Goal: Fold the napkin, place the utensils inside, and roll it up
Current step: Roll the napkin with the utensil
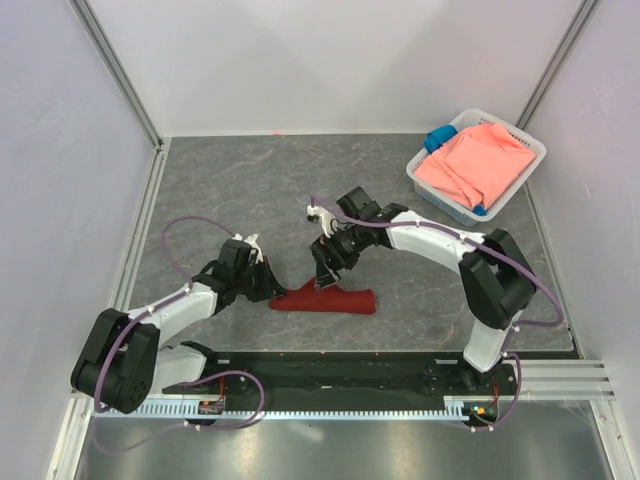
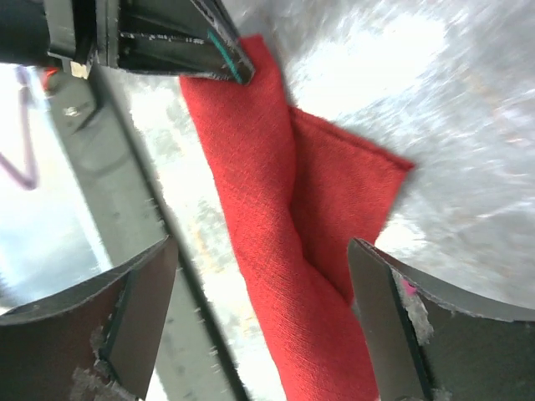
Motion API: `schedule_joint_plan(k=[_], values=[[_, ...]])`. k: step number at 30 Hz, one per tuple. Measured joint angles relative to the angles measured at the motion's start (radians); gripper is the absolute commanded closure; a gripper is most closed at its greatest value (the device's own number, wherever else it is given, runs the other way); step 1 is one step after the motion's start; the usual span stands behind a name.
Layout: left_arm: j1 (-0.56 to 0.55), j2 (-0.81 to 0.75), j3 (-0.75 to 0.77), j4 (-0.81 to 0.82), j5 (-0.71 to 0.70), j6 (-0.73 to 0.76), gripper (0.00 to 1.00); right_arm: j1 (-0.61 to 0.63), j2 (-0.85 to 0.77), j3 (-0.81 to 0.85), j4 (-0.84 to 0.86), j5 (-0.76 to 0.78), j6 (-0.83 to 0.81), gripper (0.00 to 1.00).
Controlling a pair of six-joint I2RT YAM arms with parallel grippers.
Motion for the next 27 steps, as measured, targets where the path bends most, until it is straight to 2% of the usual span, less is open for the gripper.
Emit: schedule_joint_plan(k=[4,11,15,21,26,27], values=[[0.001,0.022,0.019,-0.012,0.009,0.0,0.98,0.061,-0.084,-0.048,0.052,0.148,-0.047,0.06],[0.002,0.051,0.059,-0.061,0.016,0.002,0.98,0.29,-0.126,-0.138,0.121,0.435,-0.141,0.05],[0.002,0.061,0.069,-0.073,0.016,0.002,0.98,0.316,-0.125,-0.159,0.13,0.519,-0.176,0.06],[0.002,0.064,0.076,-0.084,0.017,0.002,0.96,0.325,-0.11,-0.16,0.142,0.565,-0.202,0.09],[0.002,0.064,0.077,-0.087,0.021,0.008,0.82,0.329,-0.075,-0.16,0.148,0.563,-0.21,0.21],[0.002,0.064,0.077,-0.088,0.023,0.01,0.69,0.329,-0.067,-0.16,0.148,0.561,-0.212,0.26]])
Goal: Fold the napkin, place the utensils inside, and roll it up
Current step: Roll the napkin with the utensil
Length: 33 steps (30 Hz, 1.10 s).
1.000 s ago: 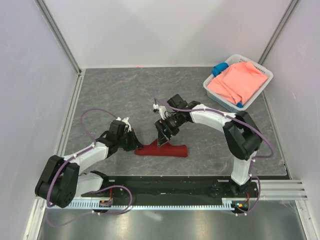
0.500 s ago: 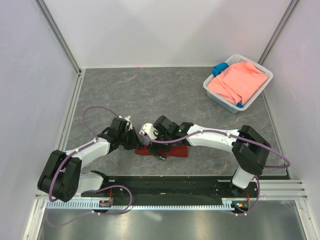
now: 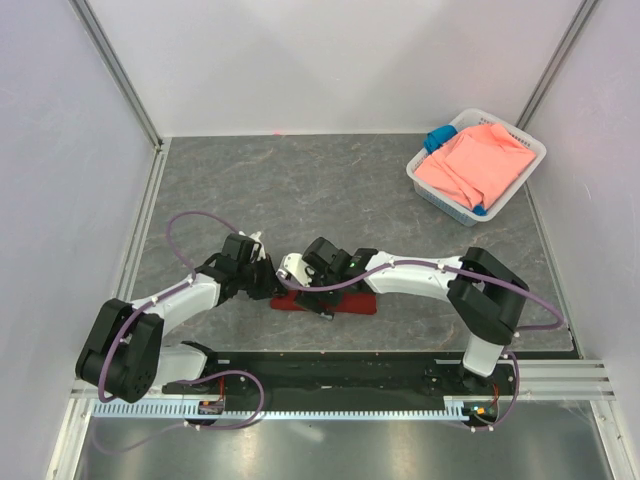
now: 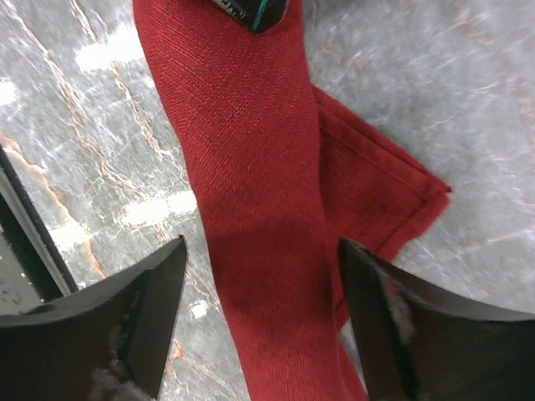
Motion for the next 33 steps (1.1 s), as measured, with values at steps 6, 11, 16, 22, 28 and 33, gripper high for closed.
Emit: schedule_joint_plan(k=[6,11,16,22,28,33], values=[[0.0,-0.03,0.001,-0.017,-0.003,0.017,0.27,-0.007,0.058,0.005,-0.021,-0.04,-0.007,0.52],[0.0,-0.123,0.001,-0.044,-0.045,0.017,0.24,-0.04,0.063,0.014,-0.039,-0.136,0.006,0.58],[0.0,-0.237,-0.003,-0.061,-0.106,0.016,0.24,-0.121,0.089,0.023,-0.063,-0.311,0.023,0.59],[0.0,-0.33,-0.042,-0.058,-0.108,0.016,0.25,-0.211,0.158,0.06,-0.09,-0.513,0.053,0.6],[0.0,-0.346,-0.089,-0.043,-0.088,0.015,0.27,-0.27,0.245,0.097,-0.113,-0.706,0.092,0.6],[0.0,-0.352,-0.123,-0.034,-0.076,0.006,0.29,-0.301,0.327,0.122,-0.136,-0.863,0.114,0.6]])
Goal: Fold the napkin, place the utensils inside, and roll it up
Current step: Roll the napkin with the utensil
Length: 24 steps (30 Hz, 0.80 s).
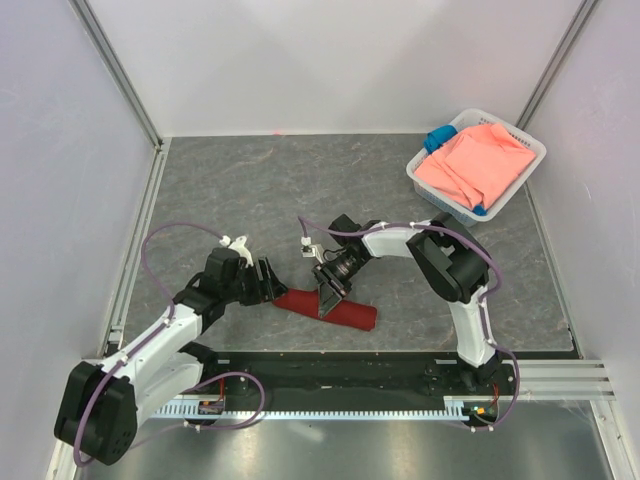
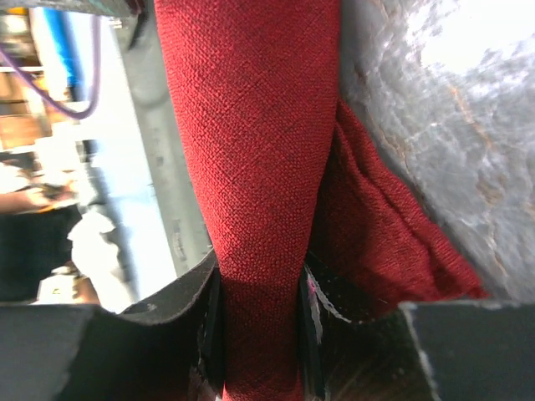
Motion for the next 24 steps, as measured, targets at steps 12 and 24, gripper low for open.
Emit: schedule_joint_plan(k=[12,24], values=[[0.0,0.059,-0.047,0.11,0.037,-0.011,0.51,-0.032,0.1,0.034,-0.06,-0.157,0.01,0.58],[0.0,0.174,-0.05,0.214,0.071,-0.024,0.88,-0.026,0.045,0.055,-0.114,-0.106,0.05,0.12]])
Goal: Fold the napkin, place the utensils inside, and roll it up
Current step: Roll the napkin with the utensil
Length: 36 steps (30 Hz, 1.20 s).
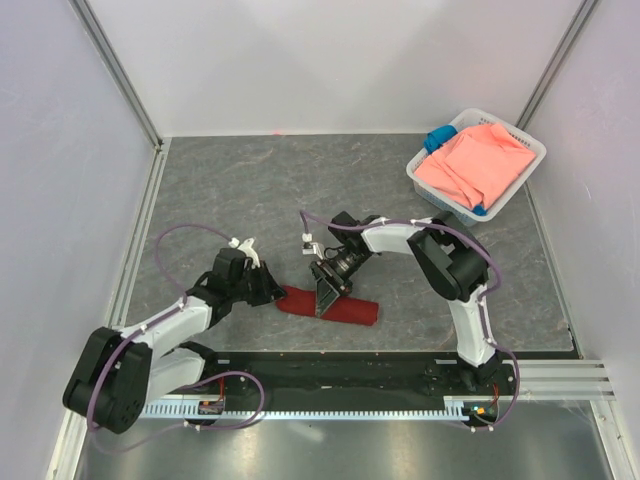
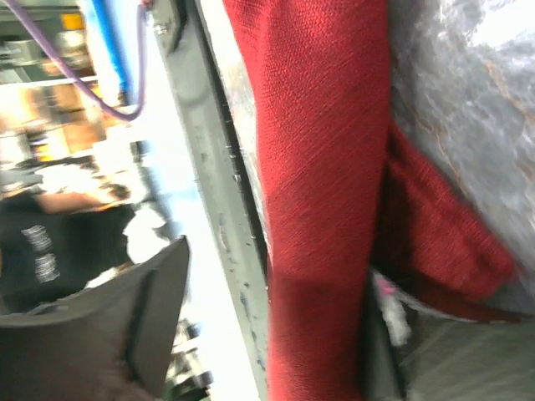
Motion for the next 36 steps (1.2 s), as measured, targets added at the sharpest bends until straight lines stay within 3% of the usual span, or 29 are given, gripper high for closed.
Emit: schedule_joint_plan(k=[3,14,23,28,36], values=[[0.0,0.036,0.003,0.017,0.006,-0.001,0.9,0.004,-0.081,-0.002,0.004,0.127,0.002,0.02],[0.0,0.109,0.054,0.003,0.026,-0.001,0.91,0.035,-0.402,-0.119,0.152,0.628,-0.005,0.02],[0.0,0.169,0.129,-0.085,0.026,0.0,0.91,0.338,-0.483,-0.197,0.264,1.026,-0.114,0.02],[0.0,0.192,0.15,-0.1,0.03,0.0,0.91,0.374,-0.468,-0.201,0.279,1.109,-0.161,0.02],[0.0,0.211,0.171,-0.119,0.034,0.0,0.87,0.375,-0.388,-0.201,0.278,1.118,-0.191,0.06]])
